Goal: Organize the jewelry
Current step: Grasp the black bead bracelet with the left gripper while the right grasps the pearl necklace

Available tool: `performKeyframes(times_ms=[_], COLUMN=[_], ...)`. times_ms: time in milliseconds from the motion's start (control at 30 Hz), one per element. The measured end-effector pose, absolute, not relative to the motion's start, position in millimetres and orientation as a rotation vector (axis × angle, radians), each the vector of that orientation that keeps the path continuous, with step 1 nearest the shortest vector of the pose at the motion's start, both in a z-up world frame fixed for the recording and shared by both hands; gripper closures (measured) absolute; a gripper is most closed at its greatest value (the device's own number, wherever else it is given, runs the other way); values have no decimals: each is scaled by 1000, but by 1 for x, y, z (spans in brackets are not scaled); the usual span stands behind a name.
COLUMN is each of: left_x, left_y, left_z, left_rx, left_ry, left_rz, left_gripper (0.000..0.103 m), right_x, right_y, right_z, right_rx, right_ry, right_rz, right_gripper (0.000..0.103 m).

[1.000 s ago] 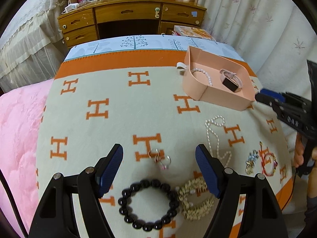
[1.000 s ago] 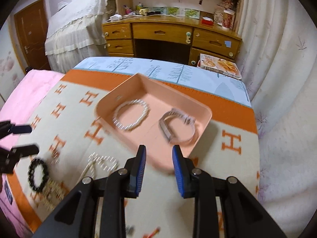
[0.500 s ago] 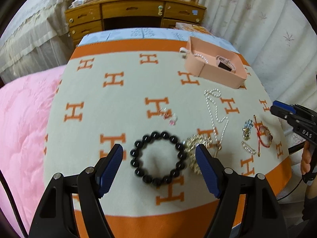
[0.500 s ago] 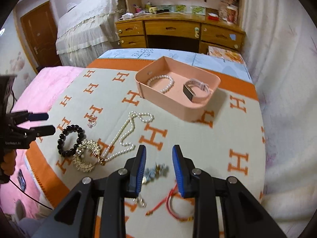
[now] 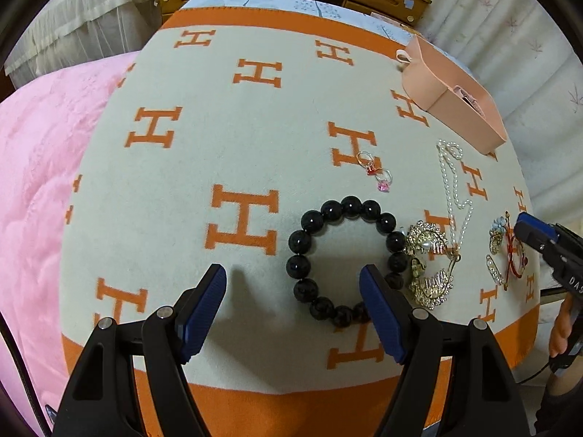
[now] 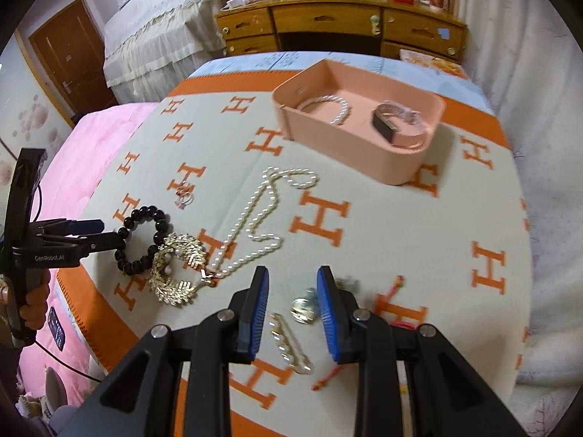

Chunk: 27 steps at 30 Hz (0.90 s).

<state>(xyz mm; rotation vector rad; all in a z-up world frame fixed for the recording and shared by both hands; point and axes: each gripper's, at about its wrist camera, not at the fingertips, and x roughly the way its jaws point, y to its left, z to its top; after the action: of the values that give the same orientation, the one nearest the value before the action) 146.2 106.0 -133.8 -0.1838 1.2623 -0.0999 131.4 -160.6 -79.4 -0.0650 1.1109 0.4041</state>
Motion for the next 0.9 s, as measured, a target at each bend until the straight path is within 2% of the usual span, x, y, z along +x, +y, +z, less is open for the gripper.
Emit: performKeyframes(times_ms=[267,600,900], left_x=[157,169,177], left_y=[93,83,73], left_z=[-145,-150,-153], left_rx=[-144,-58,12], left_ry=[1303,1318,1333], left_rz=[-129,-124,-127], left_gripper=[29,29,29], right_x=[166,230,242], right_y=[-145,-126,-101], right_z=[-83,-105,-118], right_rx=[-46,106,37], right_ry=[1133,1291,1330], right_rz=[396,387,327], right_gripper=[75,75,75])
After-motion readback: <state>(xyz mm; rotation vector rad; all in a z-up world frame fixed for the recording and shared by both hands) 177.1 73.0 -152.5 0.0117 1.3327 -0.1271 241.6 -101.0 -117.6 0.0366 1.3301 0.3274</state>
